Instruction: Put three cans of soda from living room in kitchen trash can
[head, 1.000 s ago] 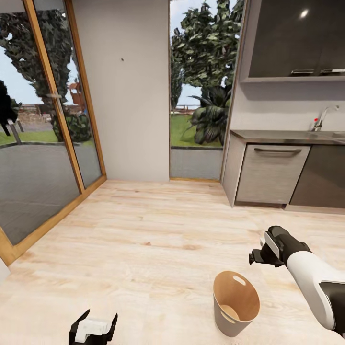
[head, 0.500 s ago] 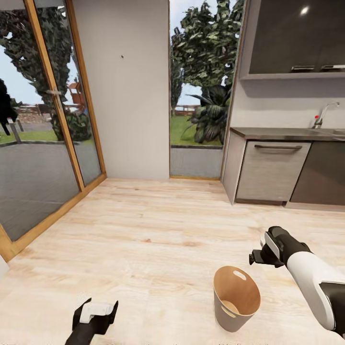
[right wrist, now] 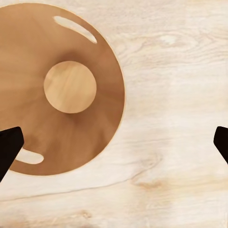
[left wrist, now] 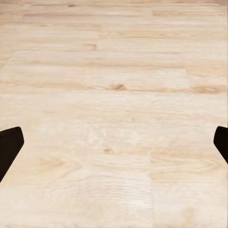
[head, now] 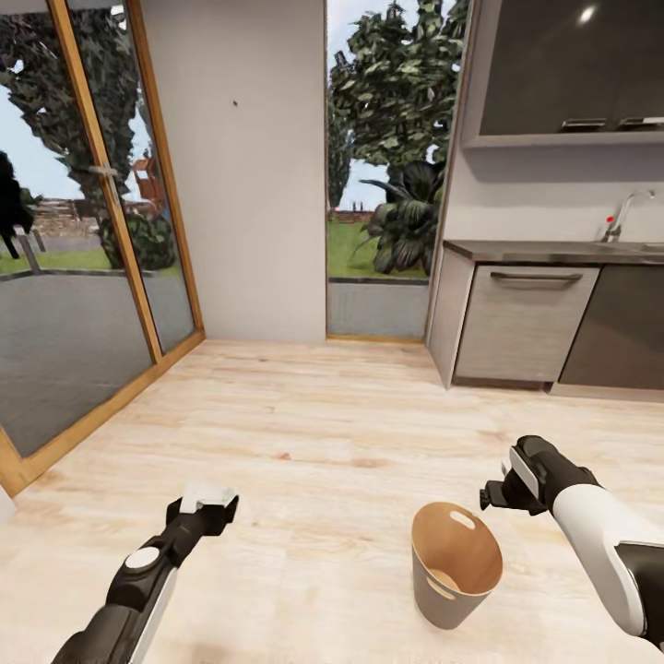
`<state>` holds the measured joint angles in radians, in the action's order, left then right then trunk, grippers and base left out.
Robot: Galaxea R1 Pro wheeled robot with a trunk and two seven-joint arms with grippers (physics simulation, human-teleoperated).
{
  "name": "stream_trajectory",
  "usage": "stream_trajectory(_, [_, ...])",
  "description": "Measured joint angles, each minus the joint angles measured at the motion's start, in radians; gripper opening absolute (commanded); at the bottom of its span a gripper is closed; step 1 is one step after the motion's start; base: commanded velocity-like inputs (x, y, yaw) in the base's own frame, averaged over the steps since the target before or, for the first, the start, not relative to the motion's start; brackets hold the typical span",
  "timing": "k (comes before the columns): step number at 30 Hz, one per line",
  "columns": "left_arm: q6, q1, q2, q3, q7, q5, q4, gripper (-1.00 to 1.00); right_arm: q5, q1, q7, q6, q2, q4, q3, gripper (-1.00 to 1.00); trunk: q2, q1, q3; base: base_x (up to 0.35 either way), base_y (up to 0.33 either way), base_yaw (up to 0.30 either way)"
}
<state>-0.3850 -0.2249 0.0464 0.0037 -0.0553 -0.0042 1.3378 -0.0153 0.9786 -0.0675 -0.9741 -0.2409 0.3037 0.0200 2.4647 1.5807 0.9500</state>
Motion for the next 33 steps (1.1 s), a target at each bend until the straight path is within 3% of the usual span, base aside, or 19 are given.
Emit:
stream_trajectory(5, [0.042,-0.007,0.0,0.0,-0.001,0.001,-0.062,1.0,0.0,0.0,0.0,0.0,0.004,-0.001,0.0,1.0,0.035,0.019,0.016,0.0,0.0,0.0])
stream_trajectory(6, [0.092,-0.008,0.0,-0.001,0.0,0.0,-0.108,1.0,0.001,0.0,0.0,0.0,0.007,-0.002,0.0,1.0,0.035,0.02,0.02,0.0,0.0,0.0])
stream_trajectory(12, [0.194,-0.009,0.0,-0.005,0.003,-0.001,-0.182,1.0,0.0,0.0,0.0,0.0,0.008,-0.004,0.001,1.0,0.037,0.022,0.043,0.0,0.0,0.0])
stream_trajectory(20, [0.329,-0.006,0.0,-0.006,-0.001,-0.003,-0.212,1.0,0.0,-0.001,0.0,0.0,0.005,-0.003,0.0,1.0,0.039,0.026,0.074,0.0,0.0,0.0])
stream_trajectory(24, [0.455,-0.006,-0.001,-0.007,0.002,-0.002,-0.304,1.0,0.0,-0.001,-0.004,0.0,0.004,-0.001,0.0,1.0,0.04,0.028,0.089,0.0,0.0,0.0])
stream_trajectory(33, [0.537,-0.007,-0.004,-0.008,0.006,0.0,-0.392,1.0,0.0,-0.001,-0.007,0.0,0.007,-0.001,-0.001,1.0,0.041,0.031,0.116,0.0,0.0,0.0])
